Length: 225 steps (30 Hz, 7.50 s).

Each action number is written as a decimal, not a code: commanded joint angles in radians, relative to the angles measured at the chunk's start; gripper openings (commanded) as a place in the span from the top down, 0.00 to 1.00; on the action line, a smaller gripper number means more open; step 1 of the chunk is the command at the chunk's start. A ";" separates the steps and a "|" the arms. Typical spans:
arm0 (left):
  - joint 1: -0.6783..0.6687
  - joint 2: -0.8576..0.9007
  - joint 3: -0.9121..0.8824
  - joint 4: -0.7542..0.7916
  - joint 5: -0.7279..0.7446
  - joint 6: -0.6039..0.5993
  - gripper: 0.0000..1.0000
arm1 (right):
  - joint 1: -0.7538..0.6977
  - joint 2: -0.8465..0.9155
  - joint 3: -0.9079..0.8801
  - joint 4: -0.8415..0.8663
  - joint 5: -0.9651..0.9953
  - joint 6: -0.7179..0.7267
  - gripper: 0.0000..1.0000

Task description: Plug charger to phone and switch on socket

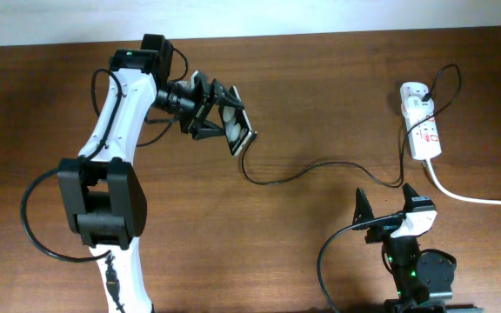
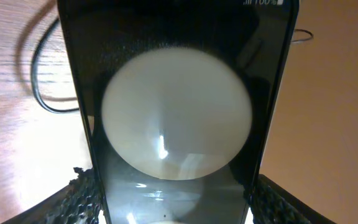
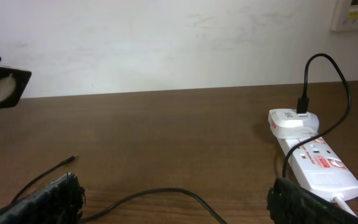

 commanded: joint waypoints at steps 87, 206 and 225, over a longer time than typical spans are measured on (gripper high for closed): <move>0.119 -0.006 0.027 -0.136 0.429 -0.467 1.00 | -0.005 -0.008 -0.005 -0.005 -0.006 0.007 0.01; 0.118 -0.006 0.027 -0.132 0.122 -0.466 1.00 | -0.005 -0.008 -0.005 -0.005 -0.006 0.007 0.01; 0.118 -0.006 0.027 -0.113 -0.202 -0.455 1.00 | -0.005 -0.008 -0.005 -0.005 -0.006 0.007 0.01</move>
